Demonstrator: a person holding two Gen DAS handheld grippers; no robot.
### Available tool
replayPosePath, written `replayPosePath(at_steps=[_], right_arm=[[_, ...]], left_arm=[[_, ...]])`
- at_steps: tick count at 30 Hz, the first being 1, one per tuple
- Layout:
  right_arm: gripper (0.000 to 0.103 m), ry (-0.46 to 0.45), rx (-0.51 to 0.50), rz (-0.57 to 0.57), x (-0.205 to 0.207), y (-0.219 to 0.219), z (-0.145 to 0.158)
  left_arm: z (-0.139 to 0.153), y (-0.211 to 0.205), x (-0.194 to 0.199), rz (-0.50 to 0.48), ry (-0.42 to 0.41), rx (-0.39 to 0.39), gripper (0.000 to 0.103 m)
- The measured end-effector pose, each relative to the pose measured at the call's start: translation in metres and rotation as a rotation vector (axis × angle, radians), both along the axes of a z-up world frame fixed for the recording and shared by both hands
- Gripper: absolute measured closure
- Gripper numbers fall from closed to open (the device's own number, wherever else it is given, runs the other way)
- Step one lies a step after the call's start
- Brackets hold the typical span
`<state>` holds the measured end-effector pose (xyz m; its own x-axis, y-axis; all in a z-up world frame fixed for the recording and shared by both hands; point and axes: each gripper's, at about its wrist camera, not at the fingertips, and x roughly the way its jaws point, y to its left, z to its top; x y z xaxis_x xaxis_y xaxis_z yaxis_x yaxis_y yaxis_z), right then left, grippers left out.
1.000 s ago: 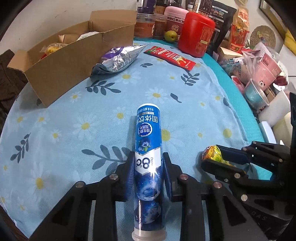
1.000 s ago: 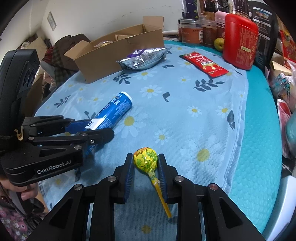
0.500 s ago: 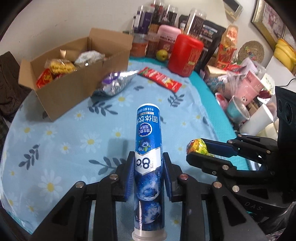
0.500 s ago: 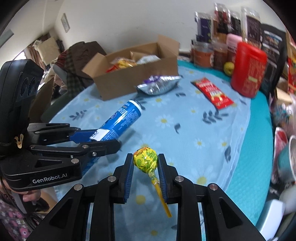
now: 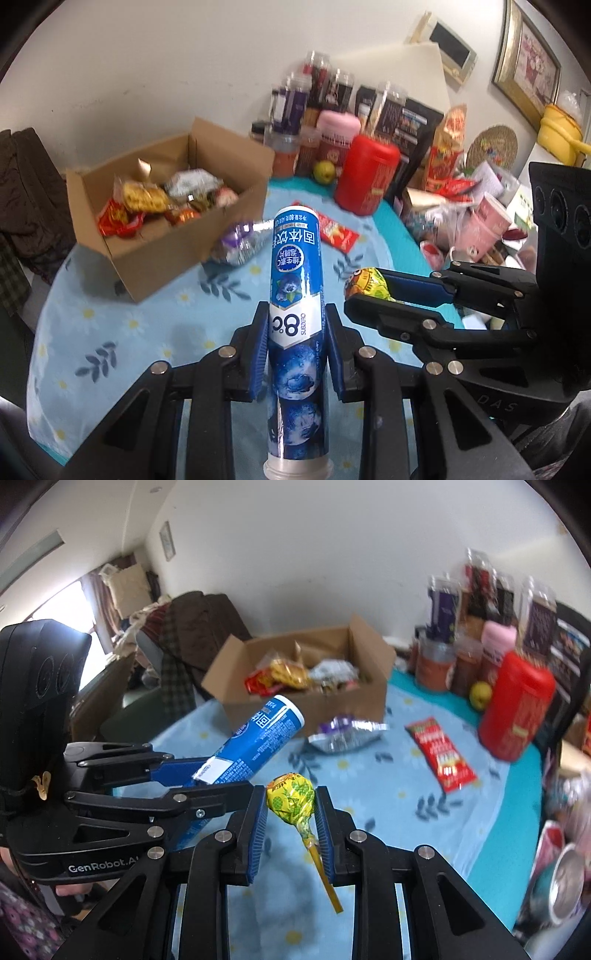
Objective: Organize snacks
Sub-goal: 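Lift the blue tube with the left tool while the right tool lifts the lollipop, then carry the blue tube and lollipop over the cardboard box with both tools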
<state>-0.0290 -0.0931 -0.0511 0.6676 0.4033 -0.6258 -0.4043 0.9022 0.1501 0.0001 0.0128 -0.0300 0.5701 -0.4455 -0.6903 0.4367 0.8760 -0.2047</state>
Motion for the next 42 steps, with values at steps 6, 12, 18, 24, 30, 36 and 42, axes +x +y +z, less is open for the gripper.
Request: replayPosePath(at_steps=[6,12,18,24,30,36,42], right_arm=[[0.077,-0.068,0.004,0.029,0.017,0.005,0.027],[0.077,-0.106,0.008,0.059,0.043,0.009,0.048],[0.077,-0.154,0.000,0.088,0.076,0.017,0.067],[0.077,-0.193,-0.008,0.111,0.114,0.028,0.084],[0.077,-0.196,-0.001,0.130,0.155,0.040,0.084],[0.077,-0.171,0.006,0.150,0.197,0.054,0.072],[0.077,-0.130,0.006,0.153,0.231,0.063,0.054]], left_arm=[[0.026,0.006,0.016,0.037,-0.072,-0.016,0.075],[0.040,0.012,0.041,0.059,-0.103,-0.030,0.075],[0.054,0.022,0.078,0.089,-0.133,-0.032,0.075],[0.062,0.034,0.115,0.121,-0.153,-0.023,0.075],[0.059,0.048,0.154,0.167,-0.152,0.004,0.075],[0.049,0.062,0.192,0.214,-0.132,0.032,0.075],[0.032,0.070,0.226,0.244,-0.101,0.072,0.075]])
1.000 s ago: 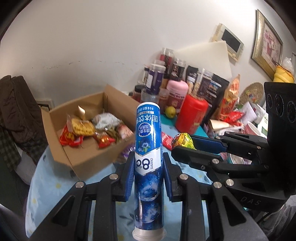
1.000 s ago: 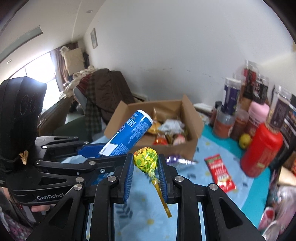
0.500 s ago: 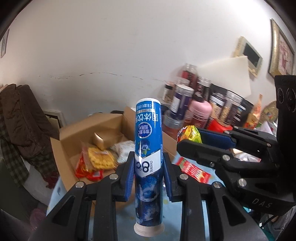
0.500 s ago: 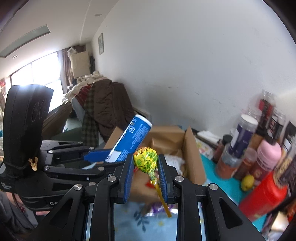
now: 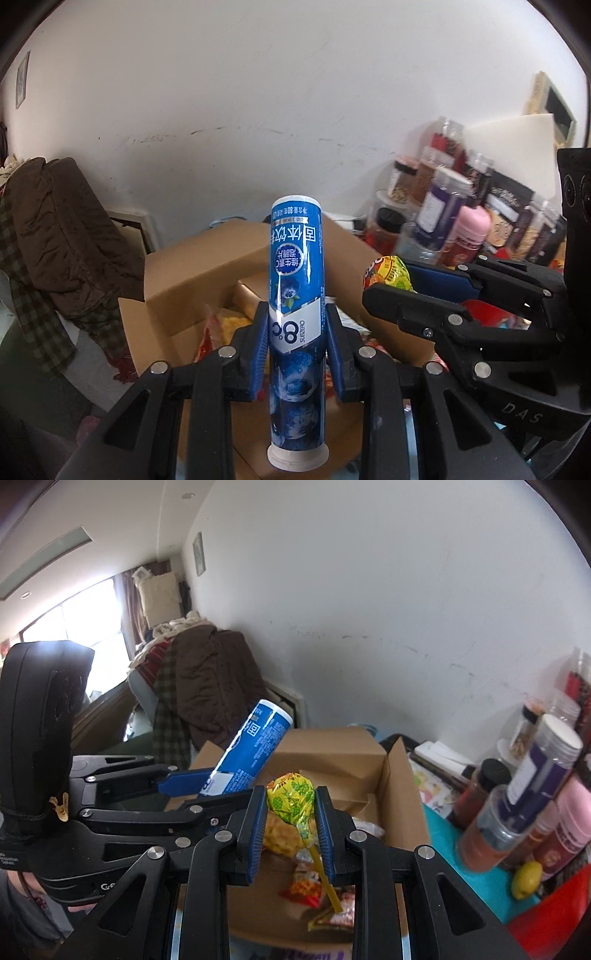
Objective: Organize snacks
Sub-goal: 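Carry the blue tube and lollipop over the cardboard box with both tools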
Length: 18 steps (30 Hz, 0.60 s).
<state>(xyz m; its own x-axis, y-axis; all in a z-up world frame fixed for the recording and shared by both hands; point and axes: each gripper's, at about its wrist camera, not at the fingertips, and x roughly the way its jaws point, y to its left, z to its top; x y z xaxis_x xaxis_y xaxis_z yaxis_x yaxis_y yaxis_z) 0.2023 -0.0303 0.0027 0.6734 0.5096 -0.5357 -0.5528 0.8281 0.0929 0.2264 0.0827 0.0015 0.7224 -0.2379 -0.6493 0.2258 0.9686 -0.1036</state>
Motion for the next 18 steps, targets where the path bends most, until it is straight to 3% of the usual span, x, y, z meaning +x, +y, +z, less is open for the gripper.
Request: replayPosePath(at_steps=[18], right_arm=[[0.077,0.129,-0.057,-0.040,0.072,0.015,-0.050]], left_arm=[[-0.060,0.001,0.072,0.049,0.162,0.102,0.075]])
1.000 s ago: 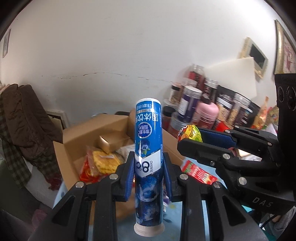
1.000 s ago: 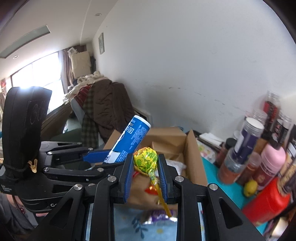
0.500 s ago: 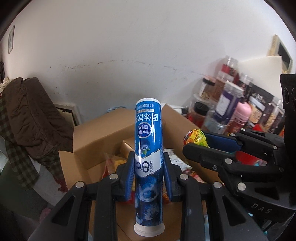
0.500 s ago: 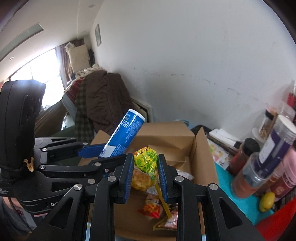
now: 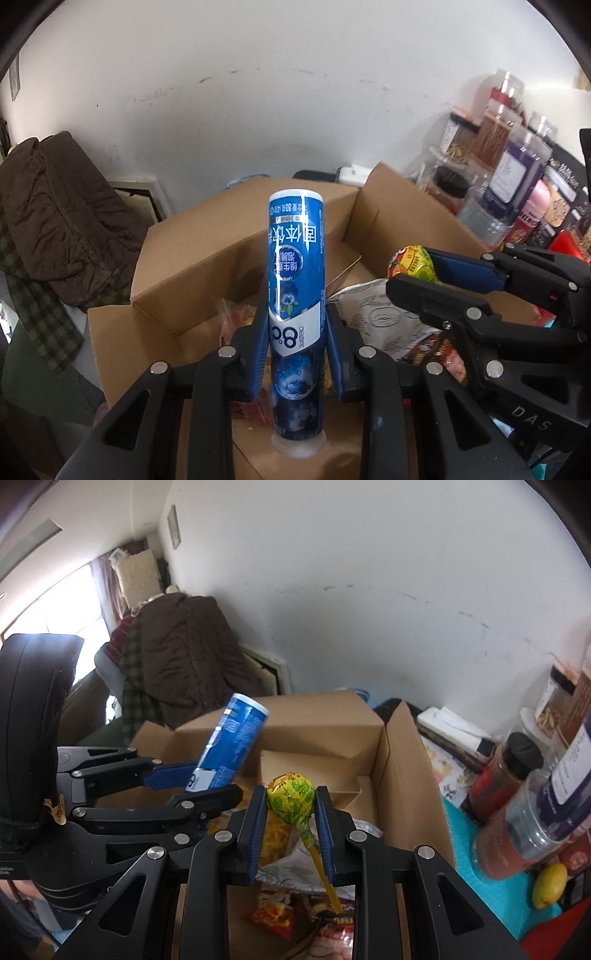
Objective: Organize snacks
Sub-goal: 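Carry the blue tube and lollipop over the cardboard box with both tools, then open the left tool to drop the tube while the right tool drops the lollipop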
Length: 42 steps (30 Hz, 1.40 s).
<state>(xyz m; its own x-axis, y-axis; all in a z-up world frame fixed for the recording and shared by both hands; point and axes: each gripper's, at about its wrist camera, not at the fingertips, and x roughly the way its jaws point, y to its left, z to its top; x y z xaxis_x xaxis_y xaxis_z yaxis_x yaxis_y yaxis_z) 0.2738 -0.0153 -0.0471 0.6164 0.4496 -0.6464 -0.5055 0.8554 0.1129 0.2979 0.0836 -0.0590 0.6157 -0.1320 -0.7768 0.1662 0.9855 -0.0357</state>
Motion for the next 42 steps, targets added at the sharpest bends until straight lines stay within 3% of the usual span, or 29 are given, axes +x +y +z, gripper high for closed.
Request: replayPosePath(at_steps=[13,20,22,27,42], right_arm=[[0.077,0.074,-0.066,-0.046,0.020,0.001,-0.023],[0.074,0.082,-0.087,-0.065,0.018,-0.005,-0.021],[0.066,0.082,-0.086,-0.071,0.016,-0.007,-0.018],[0.063,0.071,-0.086,-0.083,0.011,-0.014,-0.010],[0.063,-0.045,-0.069,-0.107,-0.034,-0.033,0.054]], left_arm=[[-0.020,-0.005,0.018,0.028,0.101,0.041,0.075],[-0.019,-0.005,0.021,0.038,0.121,0.058,0.074],[-0.017,-0.005,0.021,0.051,0.112,0.066,0.073],[-0.006,-0.003,0.014,0.066,0.080,0.071,0.047],[0.060,-0.018,-0.030,0.029,-0.055,0.044,0.046]])
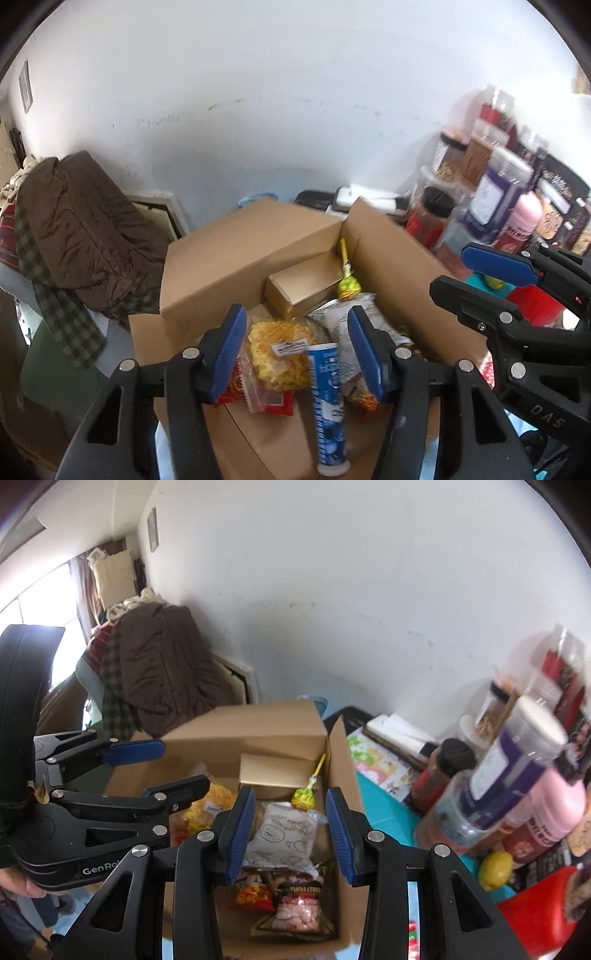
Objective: Organize snacks
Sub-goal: 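Open the left tool to drop the tube while the right tool drops the lollipop, then lift both tools out of the box and back over the table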
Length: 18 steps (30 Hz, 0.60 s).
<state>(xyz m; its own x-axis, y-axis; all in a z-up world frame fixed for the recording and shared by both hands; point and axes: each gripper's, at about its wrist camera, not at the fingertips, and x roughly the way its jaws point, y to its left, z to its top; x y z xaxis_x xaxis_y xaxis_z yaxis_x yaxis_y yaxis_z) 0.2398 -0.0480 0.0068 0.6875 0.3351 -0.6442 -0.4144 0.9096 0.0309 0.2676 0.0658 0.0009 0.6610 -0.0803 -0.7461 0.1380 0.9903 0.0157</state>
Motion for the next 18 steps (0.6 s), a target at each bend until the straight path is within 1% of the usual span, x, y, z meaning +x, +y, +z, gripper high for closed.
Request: replayPosePath(at_steps=[3,6,12,15,16,17,18], right_arm=[[0.063,-0.039,0.005,-0.005,-0.016,-0.006,0.017],[0.059,-0.076,0.009,-0.011,-0.033,-0.009,0.033],[0.059,-0.154,0.013,-0.013,-0.074,-0.017,0.063],[0.052,-0.188,0.020,-0.015,-0.094,-0.022,0.073],[0.052,-0.199,0.020,-0.017,-0.103,-0.023,0.077],[0.052,-0.205,0.020,-0.017,-0.108,-0.025,0.079],[0.052,-0.211,0.019,-0.017,-0.113,-0.026,0.080]], left_arm=[[0.017,-0.004,-0.015,-0.014,-0.037,-0.005,0.046],[0.034,-0.007,-0.031,-0.028,-0.074,-0.012,0.046],[0.065,-0.012,-0.068,-0.054,-0.144,-0.026,0.046],[0.077,-0.015,-0.086,-0.067,-0.174,-0.031,0.046],[0.080,-0.017,-0.091,-0.071,-0.182,-0.033,0.046],[0.083,-0.018,-0.097,-0.078,-0.189,-0.035,0.045],[0.086,-0.020,-0.103,-0.082,-0.196,-0.036,0.041]])
